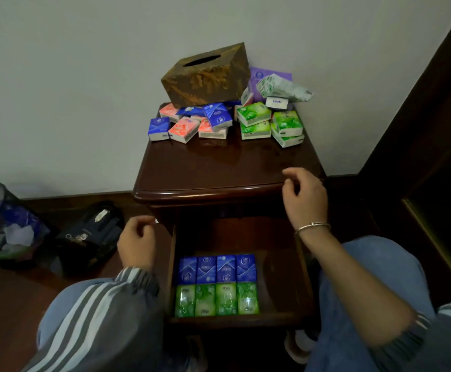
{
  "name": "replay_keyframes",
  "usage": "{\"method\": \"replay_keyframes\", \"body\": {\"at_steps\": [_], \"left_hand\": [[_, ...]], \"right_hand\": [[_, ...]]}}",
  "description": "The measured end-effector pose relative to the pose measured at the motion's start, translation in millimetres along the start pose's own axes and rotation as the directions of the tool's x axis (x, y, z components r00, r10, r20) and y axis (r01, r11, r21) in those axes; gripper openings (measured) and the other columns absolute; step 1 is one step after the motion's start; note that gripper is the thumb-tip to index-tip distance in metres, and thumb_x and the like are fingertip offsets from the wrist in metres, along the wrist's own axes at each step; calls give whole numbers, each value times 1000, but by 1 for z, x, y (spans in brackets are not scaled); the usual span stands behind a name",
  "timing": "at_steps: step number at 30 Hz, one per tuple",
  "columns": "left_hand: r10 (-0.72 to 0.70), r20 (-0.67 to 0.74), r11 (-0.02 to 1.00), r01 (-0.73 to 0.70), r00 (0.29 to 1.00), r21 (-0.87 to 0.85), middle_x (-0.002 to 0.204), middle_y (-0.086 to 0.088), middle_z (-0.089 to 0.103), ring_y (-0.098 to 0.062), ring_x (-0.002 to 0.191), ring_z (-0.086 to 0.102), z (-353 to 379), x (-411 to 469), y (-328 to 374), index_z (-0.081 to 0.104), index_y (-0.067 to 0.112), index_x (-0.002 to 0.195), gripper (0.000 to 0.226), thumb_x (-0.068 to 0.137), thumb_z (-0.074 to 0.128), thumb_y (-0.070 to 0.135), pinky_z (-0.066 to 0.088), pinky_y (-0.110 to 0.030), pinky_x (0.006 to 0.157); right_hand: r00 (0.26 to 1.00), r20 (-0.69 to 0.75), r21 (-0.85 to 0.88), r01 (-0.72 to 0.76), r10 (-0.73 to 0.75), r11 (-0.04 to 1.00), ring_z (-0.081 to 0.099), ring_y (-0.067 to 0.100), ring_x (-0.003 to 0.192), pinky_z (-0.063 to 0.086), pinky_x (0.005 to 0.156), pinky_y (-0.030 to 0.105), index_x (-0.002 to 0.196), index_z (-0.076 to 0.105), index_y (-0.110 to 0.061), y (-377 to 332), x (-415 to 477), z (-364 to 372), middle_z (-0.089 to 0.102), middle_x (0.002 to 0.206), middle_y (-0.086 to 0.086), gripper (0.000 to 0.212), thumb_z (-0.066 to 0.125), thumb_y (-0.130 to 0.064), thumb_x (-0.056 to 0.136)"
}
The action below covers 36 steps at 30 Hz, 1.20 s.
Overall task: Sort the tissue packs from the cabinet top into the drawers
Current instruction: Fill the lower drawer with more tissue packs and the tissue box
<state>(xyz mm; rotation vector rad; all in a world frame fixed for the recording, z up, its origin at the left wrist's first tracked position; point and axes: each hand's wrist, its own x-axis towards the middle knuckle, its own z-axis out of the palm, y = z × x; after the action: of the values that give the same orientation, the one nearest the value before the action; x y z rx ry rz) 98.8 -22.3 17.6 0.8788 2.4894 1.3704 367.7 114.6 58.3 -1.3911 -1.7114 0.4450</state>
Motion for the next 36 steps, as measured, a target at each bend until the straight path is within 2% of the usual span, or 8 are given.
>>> {"method": "replay_keyframes", "body": {"at_steps": [3, 6, 12, 17, 21, 26, 31, 36], "left_hand": [[161, -20, 983, -163, 987, -87, 88, -1, 66, -14, 83, 57, -2, 12, 39, 66, 13, 91, 23, 85, 49, -2, 35, -14, 73], [295, 61, 951, -286, 954, -118, 90, -1, 65, -14, 82, 57, 12, 28, 81, 64, 16, 92, 21, 88, 49, 2, 38, -18, 74], [401, 238, 913, -362, 885, -189, 80, 6, 63, -6, 74, 56, 69, 57, 171, 61, 21, 84, 12, 92, 52, 21, 41, -12, 65], [267, 446, 951, -159, 854, -265, 89, -6, 67, -21, 83, 66, 129, 71, 250, 58, 17, 90, 31, 92, 48, 46, 50, -36, 71], [46, 590, 958, 131, 806, -253, 98, -15, 67, -23, 80, 67, 162, 82, 302, 56, 5, 113, 63, 87, 46, 62, 51, -27, 56], [-5, 705, 948, 227, 710, -222, 85, -16, 62, -21, 65, 62, 181, 84, 322, 48, 0, 121, 49, 93, 51, 40, 49, -21, 45], [52, 651, 908, 235, 757, -346, 97, -18, 64, -20, 65, 62, 183, 81, 317, 52, -10, 119, 32, 93, 47, 6, 51, -18, 42], [222, 562, 906, 46, 797, -422, 110, -11, 67, -18, 83, 65, 149, 75, 301, 59, 2, 114, 26, 93, 46, 9, 53, -21, 55]], "right_hand": [[992, 7, -194, -124, 127, 973, 45, 30, 125, 35, 104, 39, 130, 48, -7, 24, 34, -5, 51, 133, 14, 42, 52, -22, 91], [923, 148, -264, -310, 355, 914, 33, 34, 134, 32, 108, 44, 143, 28, -6, 40, 64, 3, 34, 146, 17, 61, 47, -36, 94], [893, 54, -358, -400, 447, 844, 48, 35, 122, 48, 87, 44, 145, 27, -14, 49, 75, 25, 42, 142, 14, 70, 41, -54, 90], [926, -58, -377, -367, 374, 850, 54, 31, 113, 50, 76, 38, 143, 33, -17, 54, 67, 31, 47, 137, 11, 68, 43, -55, 87], [932, -77, -359, -358, 355, 862, 54, 29, 114, 49, 77, 37, 142, 35, -18, 58, 65, 32, 47, 139, 8, 66, 45, -50, 86], [934, -94, -353, -354, 344, 866, 55, 27, 112, 49, 75, 34, 141, 37, -19, 57, 63, 33, 49, 137, 6, 64, 46, -48, 85], [934, -99, -350, -356, 344, 866, 55, 26, 112, 49, 74, 32, 141, 37, -20, 56, 62, 33, 50, 137, 6, 63, 46, -47, 85], [937, -94, -354, -347, 335, 869, 56, 26, 112, 49, 75, 34, 140, 38, -19, 55, 61, 32, 51, 136, 6, 63, 46, -46, 84]]}}
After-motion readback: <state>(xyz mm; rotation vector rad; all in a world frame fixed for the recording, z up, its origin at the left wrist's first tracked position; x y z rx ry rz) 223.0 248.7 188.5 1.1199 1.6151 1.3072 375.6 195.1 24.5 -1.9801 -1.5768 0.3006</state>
